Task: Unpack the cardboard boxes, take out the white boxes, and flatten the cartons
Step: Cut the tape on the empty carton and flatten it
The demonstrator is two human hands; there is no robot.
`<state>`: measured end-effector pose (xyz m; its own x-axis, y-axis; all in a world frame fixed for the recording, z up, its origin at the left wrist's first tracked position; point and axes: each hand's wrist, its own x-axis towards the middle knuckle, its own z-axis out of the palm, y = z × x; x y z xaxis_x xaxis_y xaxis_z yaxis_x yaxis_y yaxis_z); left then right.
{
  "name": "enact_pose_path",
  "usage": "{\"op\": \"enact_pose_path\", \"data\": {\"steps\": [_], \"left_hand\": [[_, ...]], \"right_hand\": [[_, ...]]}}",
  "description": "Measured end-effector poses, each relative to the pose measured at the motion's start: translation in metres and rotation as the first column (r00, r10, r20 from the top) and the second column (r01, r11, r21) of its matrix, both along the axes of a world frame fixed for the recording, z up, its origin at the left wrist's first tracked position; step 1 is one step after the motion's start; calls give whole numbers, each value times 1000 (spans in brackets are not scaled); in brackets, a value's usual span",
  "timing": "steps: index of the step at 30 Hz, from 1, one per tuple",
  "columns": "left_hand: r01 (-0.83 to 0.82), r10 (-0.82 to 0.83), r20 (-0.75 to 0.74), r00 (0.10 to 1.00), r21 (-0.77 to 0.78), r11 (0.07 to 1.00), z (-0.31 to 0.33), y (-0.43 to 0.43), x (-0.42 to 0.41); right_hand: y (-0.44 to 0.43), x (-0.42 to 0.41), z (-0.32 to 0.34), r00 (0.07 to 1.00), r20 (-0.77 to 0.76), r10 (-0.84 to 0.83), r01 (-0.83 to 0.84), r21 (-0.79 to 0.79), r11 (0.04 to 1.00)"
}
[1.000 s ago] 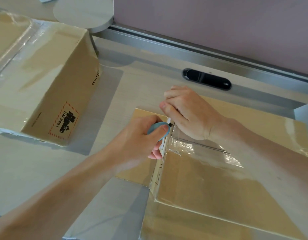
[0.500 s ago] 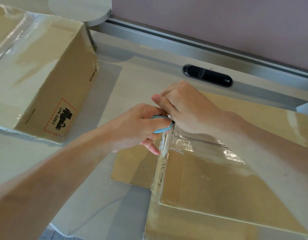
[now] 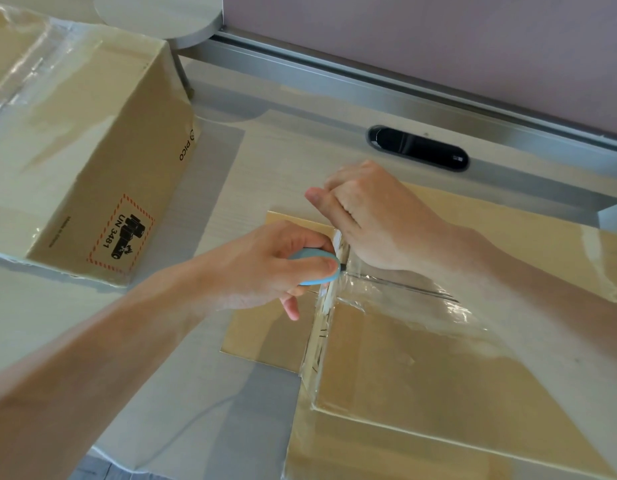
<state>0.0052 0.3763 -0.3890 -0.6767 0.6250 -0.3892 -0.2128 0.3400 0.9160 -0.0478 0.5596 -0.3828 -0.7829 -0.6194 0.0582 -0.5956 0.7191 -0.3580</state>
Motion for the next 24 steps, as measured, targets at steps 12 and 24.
{"op": "enact_pose_path", "data": {"steps": [12, 24], "left_hand": [[-189, 188, 5, 982, 6, 982, -2, 4, 19], [-462, 454, -96, 886, -83, 883, 2, 19, 53]], "right_hand": [[-6, -2, -2, 998, -14, -55, 55, 2, 998], [-8, -2, 0, 997, 9, -78, 78, -31, 996]]}}
